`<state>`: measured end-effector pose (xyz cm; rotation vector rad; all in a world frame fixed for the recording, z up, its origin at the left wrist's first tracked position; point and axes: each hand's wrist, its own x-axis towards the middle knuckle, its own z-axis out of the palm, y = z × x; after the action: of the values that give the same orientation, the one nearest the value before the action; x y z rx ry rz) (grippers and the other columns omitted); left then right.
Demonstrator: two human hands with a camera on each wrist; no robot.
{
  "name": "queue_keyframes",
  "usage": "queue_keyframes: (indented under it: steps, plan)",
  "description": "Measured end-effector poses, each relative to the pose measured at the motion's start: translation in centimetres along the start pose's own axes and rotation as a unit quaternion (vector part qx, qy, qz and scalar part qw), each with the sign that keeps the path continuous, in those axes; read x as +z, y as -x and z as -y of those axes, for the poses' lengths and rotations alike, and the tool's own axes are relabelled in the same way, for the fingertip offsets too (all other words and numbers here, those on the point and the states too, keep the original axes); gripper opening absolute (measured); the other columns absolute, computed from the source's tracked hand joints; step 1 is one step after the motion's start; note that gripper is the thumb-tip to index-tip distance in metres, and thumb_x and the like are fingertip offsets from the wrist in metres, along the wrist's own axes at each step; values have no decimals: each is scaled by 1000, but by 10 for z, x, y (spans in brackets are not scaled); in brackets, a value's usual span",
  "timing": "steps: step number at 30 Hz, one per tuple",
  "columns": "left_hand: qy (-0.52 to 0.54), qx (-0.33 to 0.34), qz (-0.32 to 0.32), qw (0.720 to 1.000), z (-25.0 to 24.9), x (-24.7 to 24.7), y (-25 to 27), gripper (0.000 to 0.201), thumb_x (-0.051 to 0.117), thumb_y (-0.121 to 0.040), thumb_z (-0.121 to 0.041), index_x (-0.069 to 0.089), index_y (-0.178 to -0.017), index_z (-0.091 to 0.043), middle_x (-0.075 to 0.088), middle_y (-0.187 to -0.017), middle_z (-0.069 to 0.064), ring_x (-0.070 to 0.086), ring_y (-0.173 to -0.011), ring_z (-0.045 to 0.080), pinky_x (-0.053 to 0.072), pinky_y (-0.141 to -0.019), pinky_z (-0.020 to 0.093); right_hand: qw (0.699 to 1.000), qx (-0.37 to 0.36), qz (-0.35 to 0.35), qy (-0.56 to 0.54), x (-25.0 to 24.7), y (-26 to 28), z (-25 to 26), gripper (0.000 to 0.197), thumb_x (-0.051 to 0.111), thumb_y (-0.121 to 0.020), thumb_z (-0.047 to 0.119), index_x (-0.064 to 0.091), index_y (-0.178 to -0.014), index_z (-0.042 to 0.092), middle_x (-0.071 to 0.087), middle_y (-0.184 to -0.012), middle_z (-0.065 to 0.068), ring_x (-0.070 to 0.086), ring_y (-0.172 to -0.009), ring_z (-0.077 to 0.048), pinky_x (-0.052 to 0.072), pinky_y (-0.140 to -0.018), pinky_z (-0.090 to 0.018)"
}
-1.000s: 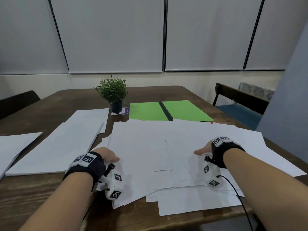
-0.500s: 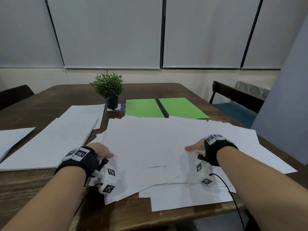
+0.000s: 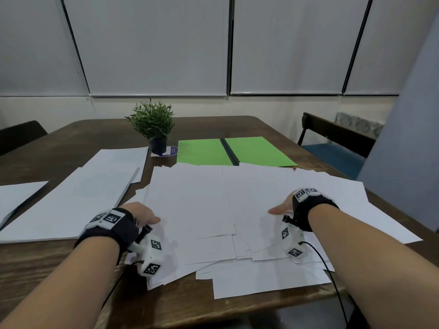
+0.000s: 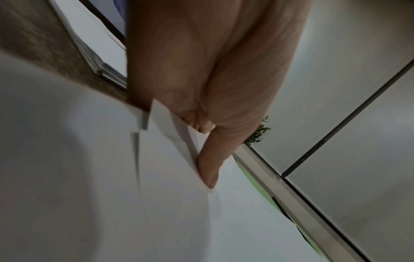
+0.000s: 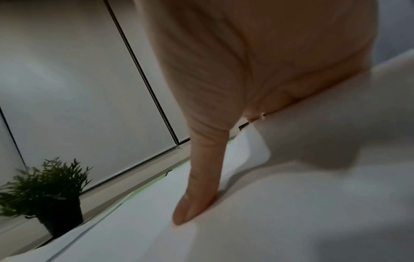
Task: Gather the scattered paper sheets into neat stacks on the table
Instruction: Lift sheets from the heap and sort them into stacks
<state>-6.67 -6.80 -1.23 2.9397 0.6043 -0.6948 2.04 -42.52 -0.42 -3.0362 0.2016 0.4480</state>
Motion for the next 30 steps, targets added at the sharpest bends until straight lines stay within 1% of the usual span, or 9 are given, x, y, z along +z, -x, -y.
queue_keyframes:
  steps: [10,16,18,20,22,23,26,28,30]
  plan:
    - [76,-4,-38,996,1,4,0,56,25,-102,-47,49,-135,-8,49,-139,10,44,-129,23,33,-102,25,993,14,-8,-116,-25,-9,3,44,69,-83,47,60,-107,12,61,-107,-6,58,-98,-25,46,-90,-30]
    - [109,-17,-45,993,2,6,-7,55,24,-103,-45,52,-129,-6,53,-135,10,48,-126,23,35,-96,25,919,-45,-141,-366,-71,-10,16,38,76,-78,30,62,-107,11,66,-104,-9,59,-88,-28,48,-81,-31]
    - [153,-19,-34,987,4,8,-15,45,25,-104,-38,59,-105,-10,55,-132,12,50,-124,25,35,-91,25,893,-73,-158,-416,-80,-5,26,34,76,-79,28,62,-103,10,66,-105,-10,59,-88,-27,47,-81,-30]
    - [296,-38,-25,954,5,11,-19,33,31,-104,-25,48,-77,-14,60,-109,17,55,-107,29,38,-85,28,876,-86,-148,-451,-76,-3,37,45,79,-76,29,63,-112,6,67,-109,-10,62,-94,-28,49,-83,-31]
    - [483,-35,-50,873,7,14,-21,24,38,-102,-24,51,-93,-6,53,-85,14,53,-81,28,40,-70,30,874,-93,-117,-463,-59,1,50,54,81,-75,29,62,-119,3,67,-113,-12,63,-100,-31,51,-88,-35]
    - [543,-44,-60,836,9,14,-22,33,36,-102,-32,50,-110,-4,56,-92,17,55,-83,30,41,-70,30,880,-91,-96,-457,-47,1,58,57,81,-74,29,62,-121,2,67,-115,-13,63,-102,-31,52,-90,-37]
    - [626,-43,-40,778,6,11,-13,69,24,-97,-59,35,-144,-10,43,-143,18,44,-129,32,36,-103,35,908,-95,-42,-407,-10,0,82,61,82,-71,34,61,-120,4,67,-118,-12,64,-102,-30,52,-92,-37]
    - [646,-21,-14,763,1,7,1,73,27,-93,-66,31,-147,-17,34,-150,11,34,-138,25,33,-102,31,933,-89,-5,-348,9,1,97,59,78,-74,40,61,-119,7,65,-120,-9,63,-106,-30,50,-94,-36]
    - [607,-2,-5,795,1,9,6,75,44,-86,-69,37,-144,-23,33,-152,5,39,-134,24,38,-93,32,953,-91,34,-285,21,7,110,60,69,-77,53,61,-119,12,64,-120,-8,61,-108,-30,48,-97,-38]
